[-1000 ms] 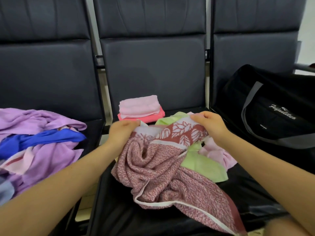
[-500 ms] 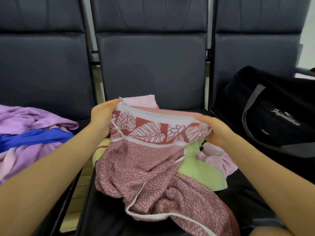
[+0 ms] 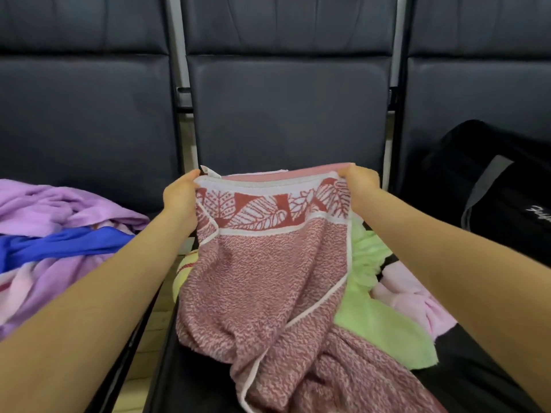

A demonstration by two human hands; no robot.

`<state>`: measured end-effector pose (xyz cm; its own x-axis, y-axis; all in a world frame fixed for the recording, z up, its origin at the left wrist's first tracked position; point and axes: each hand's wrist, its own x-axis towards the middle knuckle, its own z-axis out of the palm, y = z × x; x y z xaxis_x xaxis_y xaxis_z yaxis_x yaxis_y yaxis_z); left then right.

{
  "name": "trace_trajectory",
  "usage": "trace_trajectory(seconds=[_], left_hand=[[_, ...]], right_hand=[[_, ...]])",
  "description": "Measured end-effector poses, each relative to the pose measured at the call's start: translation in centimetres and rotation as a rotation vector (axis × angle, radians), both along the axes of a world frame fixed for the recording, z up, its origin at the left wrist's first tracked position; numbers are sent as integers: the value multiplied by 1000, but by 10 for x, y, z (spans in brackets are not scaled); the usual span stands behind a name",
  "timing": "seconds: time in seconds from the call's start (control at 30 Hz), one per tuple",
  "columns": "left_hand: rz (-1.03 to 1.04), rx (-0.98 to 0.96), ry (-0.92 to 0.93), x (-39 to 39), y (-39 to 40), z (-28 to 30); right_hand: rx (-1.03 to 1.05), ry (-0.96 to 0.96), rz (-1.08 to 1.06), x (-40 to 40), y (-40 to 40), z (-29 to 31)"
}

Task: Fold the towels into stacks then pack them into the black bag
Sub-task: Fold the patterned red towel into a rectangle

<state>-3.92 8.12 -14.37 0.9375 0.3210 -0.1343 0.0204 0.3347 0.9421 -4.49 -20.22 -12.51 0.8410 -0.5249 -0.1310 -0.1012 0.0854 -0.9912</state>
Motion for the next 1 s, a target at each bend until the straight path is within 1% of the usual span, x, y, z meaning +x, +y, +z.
trace_trajectory(seconds=[0.07, 0.23, 0.3, 0.33, 0.43, 0.5, 0.57, 0.63, 0.7, 0.77, 0.8, 0.83, 0.87, 0.93, 1.0], left_hand=[[4, 28, -14, 9, -4, 1], [21, 153, -57, 37, -10, 5], [10, 270, -54, 48, -7, -2], [-5, 343, -41, 51, -6, -7], [-8, 536, 33, 53, 0, -25], [0, 567, 92, 48, 4, -34], [7, 588, 133, 39, 7, -41], [0, 606, 176, 25, 11, -43], [-26, 626, 194, 7, 15, -45], [-53, 651, 187, -17, 16, -47], [-65, 653, 178, -30, 16, -48], [-84, 649, 165, -41, 17, -49], [-111, 635, 171, -53, 17, -48], [-196, 591, 172, -71, 19, -51], [-286, 595, 135, -92, 16, -55]], right_hand=[[-72, -11, -18, 10, 1, 1], [-85, -106, -88, 35, 5, -6], [-92, -91, -79, 46, 4, -8], [-119, -52, -68, 50, 3, -11], [-254, 153, 2, 51, 1, -27], [-367, 227, 56, 40, 1, -40], [-577, 270, 60, 21, 0, -50], [-757, 221, 28, -2, 0, -54], [-806, 74, 13, -30, 10, -50], [-768, -88, 81, -62, 28, -46], [-769, -143, 149, -79, 37, -45], [-827, -187, 228, -98, 48, -42], [-907, -209, 327, -116, 57, -42], [-1020, -187, 549, -148, 75, -41], [-1060, -150, 664, -170, 84, -43]])
